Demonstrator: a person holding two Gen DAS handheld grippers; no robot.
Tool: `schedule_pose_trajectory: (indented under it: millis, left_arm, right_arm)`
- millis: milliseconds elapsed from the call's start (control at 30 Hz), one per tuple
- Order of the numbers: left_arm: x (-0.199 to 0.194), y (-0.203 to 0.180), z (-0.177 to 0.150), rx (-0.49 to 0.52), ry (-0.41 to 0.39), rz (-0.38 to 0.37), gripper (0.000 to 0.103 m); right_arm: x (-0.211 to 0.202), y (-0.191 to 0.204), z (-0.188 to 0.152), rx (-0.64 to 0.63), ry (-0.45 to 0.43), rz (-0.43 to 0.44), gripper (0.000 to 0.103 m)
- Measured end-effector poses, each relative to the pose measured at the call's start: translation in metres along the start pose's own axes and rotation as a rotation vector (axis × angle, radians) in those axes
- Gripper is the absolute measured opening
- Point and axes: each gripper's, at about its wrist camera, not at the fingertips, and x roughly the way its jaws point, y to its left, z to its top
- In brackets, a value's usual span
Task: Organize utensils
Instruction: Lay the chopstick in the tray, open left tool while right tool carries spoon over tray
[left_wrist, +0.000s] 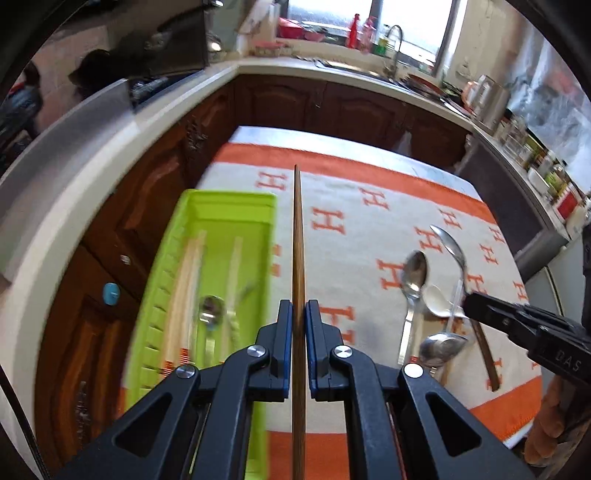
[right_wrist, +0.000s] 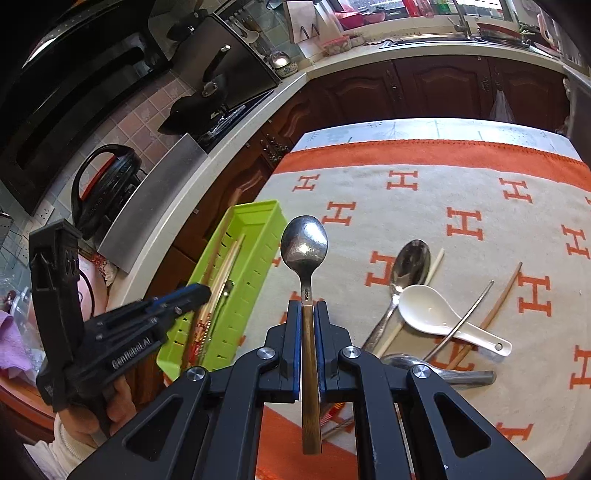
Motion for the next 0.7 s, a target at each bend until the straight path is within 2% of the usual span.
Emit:
schedule_pose_trajectory:
  millis: [233,400,700]
  left_arm:
    - [-0.001,0.07,0.003,-0.068,0.013,0.081,0.004]
    - [0.016,0.105,-0.002,-0.109,0.056,0.056,0.004]
    - [0.042,0.106,-0.008,-0.073,0.089,-0.008,0.004]
  right_arm:
    - [0.009,0.032,0.004,0.01,0.008,0.017,0.006]
    - [0.027,0.055,0.011,0.034,0.028,0.013,0.006]
    - [0.072,0.105,0.023,0.03,0.073,0.029,0.006]
